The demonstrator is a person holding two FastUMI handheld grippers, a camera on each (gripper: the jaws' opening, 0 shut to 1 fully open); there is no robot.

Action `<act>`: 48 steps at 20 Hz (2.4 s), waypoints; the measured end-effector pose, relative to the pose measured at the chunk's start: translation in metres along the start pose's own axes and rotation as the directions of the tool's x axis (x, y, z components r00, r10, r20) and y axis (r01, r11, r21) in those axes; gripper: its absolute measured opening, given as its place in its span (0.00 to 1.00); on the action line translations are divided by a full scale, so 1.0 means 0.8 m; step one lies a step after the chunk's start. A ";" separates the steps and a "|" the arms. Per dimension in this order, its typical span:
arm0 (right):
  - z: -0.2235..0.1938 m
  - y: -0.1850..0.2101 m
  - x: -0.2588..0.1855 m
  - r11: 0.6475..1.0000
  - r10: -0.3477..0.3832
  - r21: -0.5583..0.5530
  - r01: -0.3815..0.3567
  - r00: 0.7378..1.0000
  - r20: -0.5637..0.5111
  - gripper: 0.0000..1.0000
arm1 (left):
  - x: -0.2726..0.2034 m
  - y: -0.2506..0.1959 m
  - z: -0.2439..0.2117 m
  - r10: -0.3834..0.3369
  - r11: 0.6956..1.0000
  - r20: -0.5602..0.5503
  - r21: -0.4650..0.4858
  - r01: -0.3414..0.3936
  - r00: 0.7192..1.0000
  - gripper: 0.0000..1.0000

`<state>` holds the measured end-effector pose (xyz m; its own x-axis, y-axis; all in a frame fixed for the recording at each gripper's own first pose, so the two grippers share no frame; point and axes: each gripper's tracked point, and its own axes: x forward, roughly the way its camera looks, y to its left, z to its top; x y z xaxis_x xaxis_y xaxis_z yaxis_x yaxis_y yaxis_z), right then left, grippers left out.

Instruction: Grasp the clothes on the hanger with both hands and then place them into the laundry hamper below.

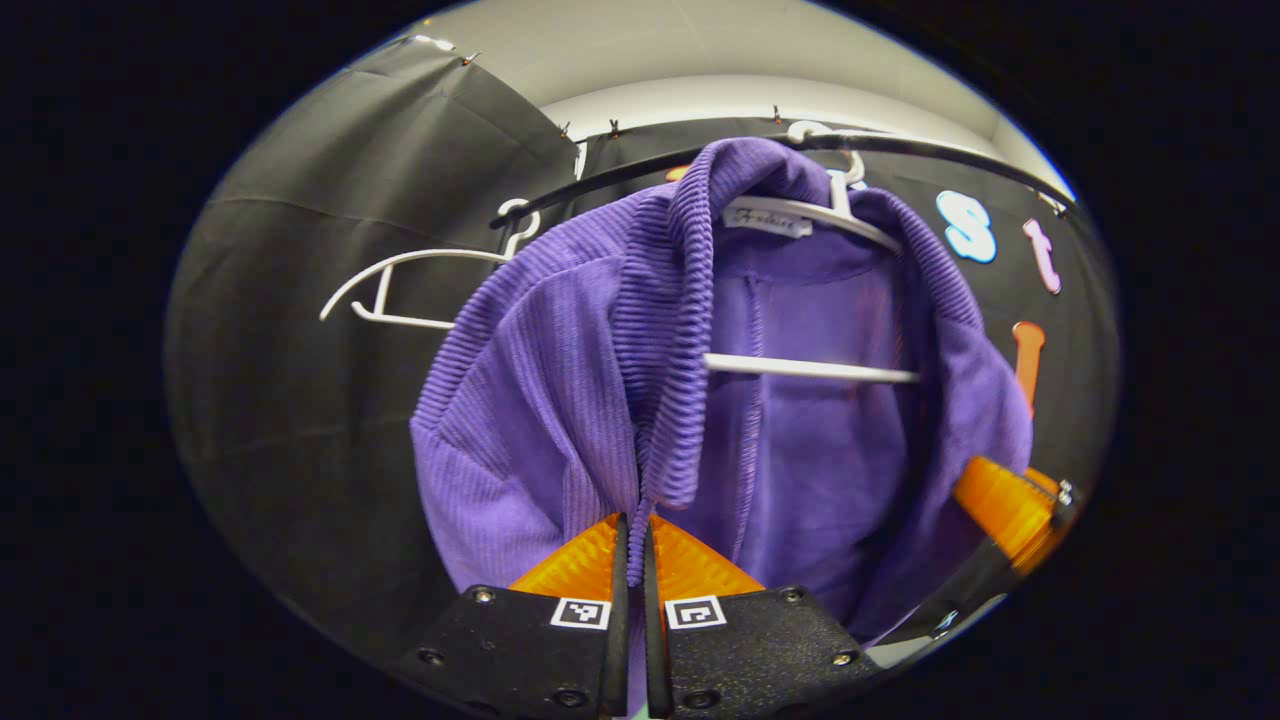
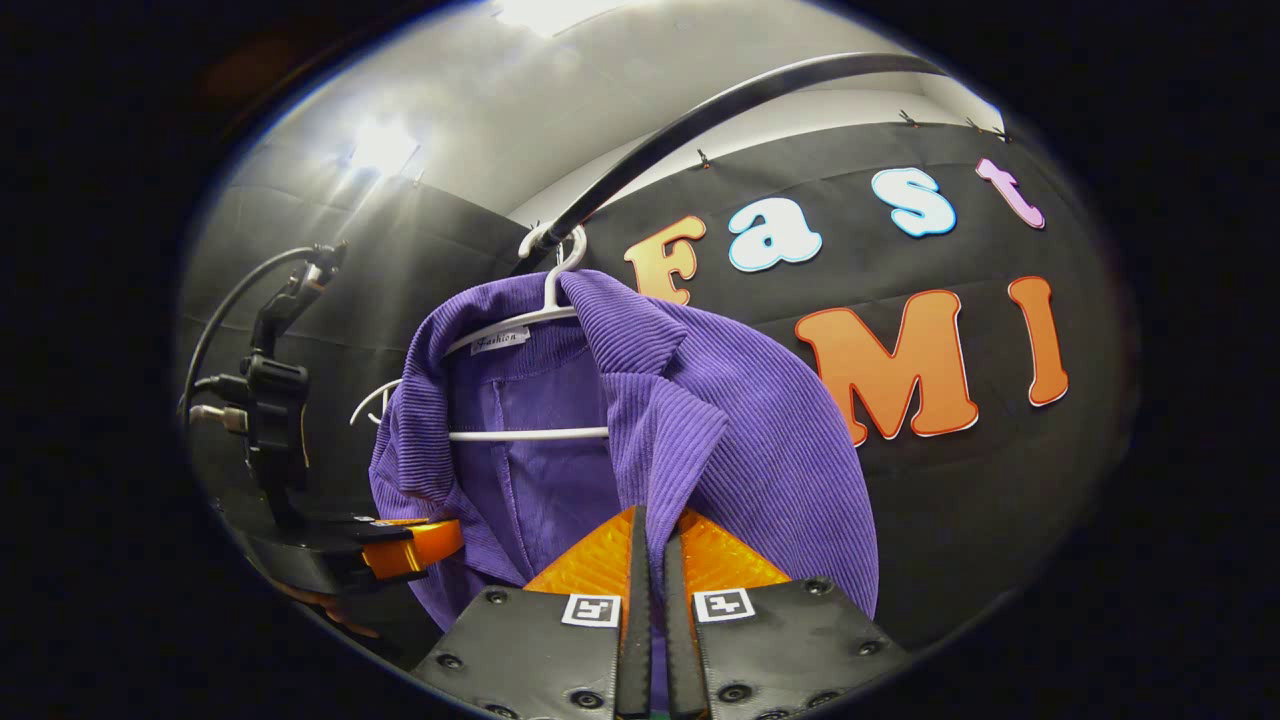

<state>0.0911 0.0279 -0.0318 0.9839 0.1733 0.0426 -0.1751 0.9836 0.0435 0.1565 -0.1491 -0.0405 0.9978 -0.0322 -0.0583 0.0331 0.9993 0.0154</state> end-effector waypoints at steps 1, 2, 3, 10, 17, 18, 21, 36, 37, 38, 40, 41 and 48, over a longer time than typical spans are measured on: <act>0.000 -0.002 0.000 1.000 0.000 0.002 0.000 1.000 -0.005 0.14 | 0.001 -0.004 0.002 -0.033 0.999 0.005 -0.019 0.033 0.999 0.03; 0.000 -0.004 0.002 1.000 -0.001 0.006 0.001 1.000 -0.011 0.14 | -0.005 0.007 0.004 -0.032 0.999 0.008 -0.039 0.032 0.999 0.01; 0.001 -0.014 0.006 1.000 -0.016 0.013 0.017 1.000 -0.020 0.14 | -0.011 0.008 0.004 -0.052 0.998 -0.001 -0.029 0.052 0.999 0.01; 0.004 -0.085 0.049 0.979 -0.032 0.195 0.058 0.991 -0.133 0.08 | -0.061 0.026 0.033 -0.100 0.992 0.013 0.075 0.099 0.995 0.00; 0.034 -0.131 0.075 0.955 0.006 0.289 0.063 0.973 -0.232 0.08 | -0.099 0.064 0.077 -0.127 0.987 0.032 0.103 0.123 0.991 0.00; 0.037 -0.138 0.079 0.952 0.006 0.297 0.069 0.970 -0.242 0.08 | -0.102 0.076 0.085 -0.116 0.989 0.036 0.093 0.112 0.993 0.00; 0.050 -0.150 0.090 0.924 0.026 0.376 0.075 0.966 -0.257 0.08 | -0.106 0.115 0.117 -0.058 0.996 0.076 0.067 0.053 0.995 0.00; 0.095 -0.192 0.098 0.754 0.145 0.657 -0.013 0.978 -0.147 0.07 | -0.036 0.206 0.214 0.150 0.979 0.190 0.111 -0.173 0.970 0.00; 0.101 -0.196 0.098 0.746 0.138 0.666 -0.016 0.982 -0.131 0.07 | -0.029 0.205 0.204 0.146 0.980 0.169 0.109 -0.166 0.975 0.00; 0.104 -0.200 0.099 0.741 0.133 0.671 -0.015 0.983 -0.125 0.07 | -0.025 0.202 0.194 0.136 0.983 0.147 0.099 -0.151 0.980 0.00; 0.104 -0.216 0.100 0.740 0.105 0.673 0.005 0.987 -0.123 0.08 | -0.012 0.198 0.170 0.109 0.990 0.098 0.077 -0.116 0.989 0.00; 0.106 -0.222 0.099 0.734 0.092 0.679 0.012 0.989 -0.116 0.08 | -0.007 0.197 0.157 0.102 0.992 0.068 0.064 -0.106 0.993 0.00; 0.064 -0.263 0.092 0.730 0.000 0.671 0.128 0.982 -0.187 0.08 | -0.002 0.188 0.093 0.030 1.000 -0.031 -0.001 -0.030 0.999 0.00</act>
<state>0.1988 -0.1686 0.0131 0.9730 0.1796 -0.1450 -0.0250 0.7066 0.7072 0.1641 0.0003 0.0359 0.9961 -0.0017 -0.0886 0.0032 0.9999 0.0165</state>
